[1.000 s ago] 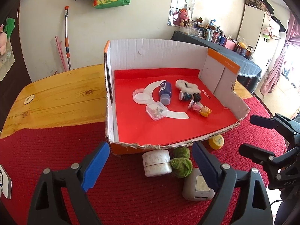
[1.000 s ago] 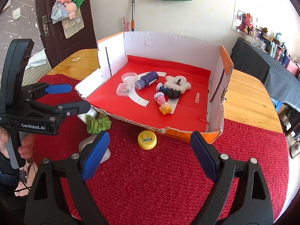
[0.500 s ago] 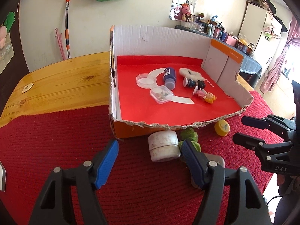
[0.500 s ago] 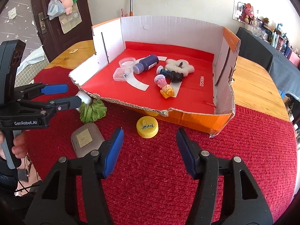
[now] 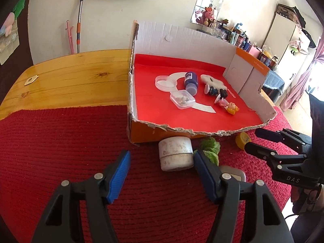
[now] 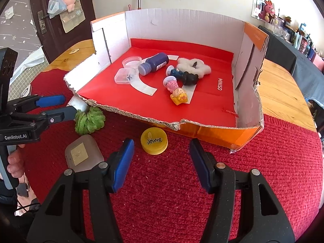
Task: Organize objects
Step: 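Grasp the white jar with the left gripper while the right gripper grasps the yellow lid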
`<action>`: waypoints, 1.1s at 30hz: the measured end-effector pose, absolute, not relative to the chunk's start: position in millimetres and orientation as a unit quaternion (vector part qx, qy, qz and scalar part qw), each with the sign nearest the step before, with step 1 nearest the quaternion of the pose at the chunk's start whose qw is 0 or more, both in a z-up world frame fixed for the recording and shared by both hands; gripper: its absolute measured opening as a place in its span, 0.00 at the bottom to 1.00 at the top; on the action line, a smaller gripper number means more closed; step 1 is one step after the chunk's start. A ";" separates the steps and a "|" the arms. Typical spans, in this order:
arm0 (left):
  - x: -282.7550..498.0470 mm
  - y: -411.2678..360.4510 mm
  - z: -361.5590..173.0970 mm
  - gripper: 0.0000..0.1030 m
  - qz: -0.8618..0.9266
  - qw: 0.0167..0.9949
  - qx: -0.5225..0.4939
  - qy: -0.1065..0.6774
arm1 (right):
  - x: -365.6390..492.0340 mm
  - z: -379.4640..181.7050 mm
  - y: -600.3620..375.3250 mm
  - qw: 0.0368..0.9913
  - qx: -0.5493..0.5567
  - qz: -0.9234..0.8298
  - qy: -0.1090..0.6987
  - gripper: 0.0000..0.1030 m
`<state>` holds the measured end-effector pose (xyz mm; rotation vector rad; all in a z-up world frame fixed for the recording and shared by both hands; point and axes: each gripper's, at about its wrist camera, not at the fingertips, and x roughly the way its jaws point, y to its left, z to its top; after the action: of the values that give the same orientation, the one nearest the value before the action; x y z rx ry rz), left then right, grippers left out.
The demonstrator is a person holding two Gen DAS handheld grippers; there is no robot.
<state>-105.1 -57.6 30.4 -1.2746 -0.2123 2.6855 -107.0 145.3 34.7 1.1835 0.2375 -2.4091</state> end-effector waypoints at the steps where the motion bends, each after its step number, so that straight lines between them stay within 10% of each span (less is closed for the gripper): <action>1: -104.8 -58.4 30.3 0.64 0.898 0.081 -0.426 -0.072 | -108.1 34.4 144.9 0.221 0.429 -0.871 0.087 0.54; 16: -118.5 -41.8 20.3 0.38 0.888 0.097 -0.444 -0.065 | -114.9 26.5 137.7 0.226 0.439 -0.865 0.087 0.31; 33: -107.0 -42.8 27.7 0.38 0.890 0.106 -0.439 -0.067 | -101.8 36.6 130.4 0.247 0.432 -0.863 0.092 0.28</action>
<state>-107.0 -42.8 27.7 -1.2923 -0.1970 2.6219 -101.8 130.4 36.6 1.1778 0.2516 -2.3523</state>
